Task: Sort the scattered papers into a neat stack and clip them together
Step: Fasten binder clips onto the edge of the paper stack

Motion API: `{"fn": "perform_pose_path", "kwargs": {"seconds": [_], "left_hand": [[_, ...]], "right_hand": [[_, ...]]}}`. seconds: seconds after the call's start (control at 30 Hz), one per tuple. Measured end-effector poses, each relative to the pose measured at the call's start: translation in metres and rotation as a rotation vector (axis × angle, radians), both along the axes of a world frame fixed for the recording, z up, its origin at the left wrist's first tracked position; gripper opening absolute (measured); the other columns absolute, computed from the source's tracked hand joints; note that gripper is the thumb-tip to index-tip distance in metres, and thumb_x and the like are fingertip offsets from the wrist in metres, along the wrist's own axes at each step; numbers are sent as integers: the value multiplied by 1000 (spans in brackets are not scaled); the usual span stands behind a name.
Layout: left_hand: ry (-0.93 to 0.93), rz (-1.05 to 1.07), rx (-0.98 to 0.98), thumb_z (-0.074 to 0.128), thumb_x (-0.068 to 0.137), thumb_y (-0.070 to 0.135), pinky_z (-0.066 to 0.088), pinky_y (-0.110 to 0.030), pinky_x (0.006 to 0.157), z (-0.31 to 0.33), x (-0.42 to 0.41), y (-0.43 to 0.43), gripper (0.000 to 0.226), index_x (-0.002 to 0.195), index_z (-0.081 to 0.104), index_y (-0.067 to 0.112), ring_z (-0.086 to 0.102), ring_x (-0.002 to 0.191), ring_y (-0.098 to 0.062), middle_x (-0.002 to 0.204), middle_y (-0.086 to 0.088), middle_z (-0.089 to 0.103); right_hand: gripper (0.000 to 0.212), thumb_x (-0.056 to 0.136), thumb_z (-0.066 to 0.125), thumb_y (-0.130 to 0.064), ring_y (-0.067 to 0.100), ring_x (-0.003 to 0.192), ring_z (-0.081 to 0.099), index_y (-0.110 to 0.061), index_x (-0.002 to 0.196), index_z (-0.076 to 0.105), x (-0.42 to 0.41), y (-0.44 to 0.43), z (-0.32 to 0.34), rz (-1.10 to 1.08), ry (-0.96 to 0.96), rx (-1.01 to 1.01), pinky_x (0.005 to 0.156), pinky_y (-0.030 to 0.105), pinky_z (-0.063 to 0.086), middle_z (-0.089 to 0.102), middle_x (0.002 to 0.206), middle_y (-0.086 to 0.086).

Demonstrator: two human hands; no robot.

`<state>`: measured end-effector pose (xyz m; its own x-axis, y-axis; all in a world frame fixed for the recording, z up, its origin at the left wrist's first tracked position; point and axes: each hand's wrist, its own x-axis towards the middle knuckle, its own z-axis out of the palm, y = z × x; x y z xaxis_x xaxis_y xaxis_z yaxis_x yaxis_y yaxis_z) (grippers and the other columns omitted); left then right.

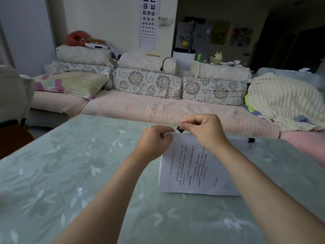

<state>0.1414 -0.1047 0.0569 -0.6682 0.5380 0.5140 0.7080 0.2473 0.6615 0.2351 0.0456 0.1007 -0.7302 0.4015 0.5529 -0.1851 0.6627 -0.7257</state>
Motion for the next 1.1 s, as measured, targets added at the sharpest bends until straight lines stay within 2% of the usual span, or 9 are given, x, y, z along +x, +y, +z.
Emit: {"fn": "perform_pose_path", "kwargs": {"seconds": [0.23,0.33,0.43,0.5,0.6,0.7,0.93,1.03,1.1], "left_hand": [[26,20,9,57,88,15,53,-32,70,-1,3,1,22,96,75,25,63,72,-11,79,4,72],[53,13,43,58,88,16,53,-34,68,-3,0,3,21,96,75,25,62,69,-12,78,5,71],[91,24,35,60,87,16,52,-29,68,-6,-5,5,18,95,75,23,62,70,-11,81,7,72],[112,51,20,60,86,16,49,-24,70,-7,-7,6,19,97,75,22,61,72,-10,85,7,72],[138,63,2,57,88,16,48,-23,71,-8,-7,7,20,100,74,20,60,74,-12,90,4,70],[166,88,10,56,89,17,51,-28,72,-11,-7,9,22,103,73,20,61,78,-16,95,2,69],[153,209,-3,53,89,17,42,-24,67,-10,6,20,25,107,70,21,59,86,-17,101,3,66],[156,216,2,52,90,15,41,-25,67,-12,8,22,24,108,68,19,57,83,-16,101,3,65],[151,206,-26,50,90,16,41,-25,67,-11,8,23,24,108,66,19,52,81,-14,102,4,63]], "right_hand": [[7,79,82,-15,10,71,70,-21,80,79,-9,-1,-6,19,-88,110,72,23,58,74,73,-5],[5,79,81,-16,13,77,63,-20,79,78,-12,-8,-16,-27,63,428,74,29,52,70,75,-9],[5,82,71,-19,11,64,55,-18,77,70,0,-14,-32,38,129,653,65,27,46,61,64,-7],[12,82,68,-21,8,55,54,-22,71,64,12,-16,-41,139,-171,532,57,29,48,59,58,-7],[13,84,67,-28,9,58,63,-18,74,69,24,-6,-61,220,-817,396,62,32,56,72,70,-3],[16,84,65,-29,14,61,68,-16,81,73,44,12,-87,271,-1003,321,66,32,57,75,82,-2],[7,88,65,-20,13,63,66,-22,89,72,53,31,-96,240,-935,39,55,26,47,75,85,-4],[10,86,69,-14,6,63,64,-22,82,74,46,23,-92,176,-664,47,64,26,53,73,77,-6],[13,85,70,-15,-4,70,62,-27,89,75,46,21,-82,37,-399,194,70,17,50,68,77,-18]]}}
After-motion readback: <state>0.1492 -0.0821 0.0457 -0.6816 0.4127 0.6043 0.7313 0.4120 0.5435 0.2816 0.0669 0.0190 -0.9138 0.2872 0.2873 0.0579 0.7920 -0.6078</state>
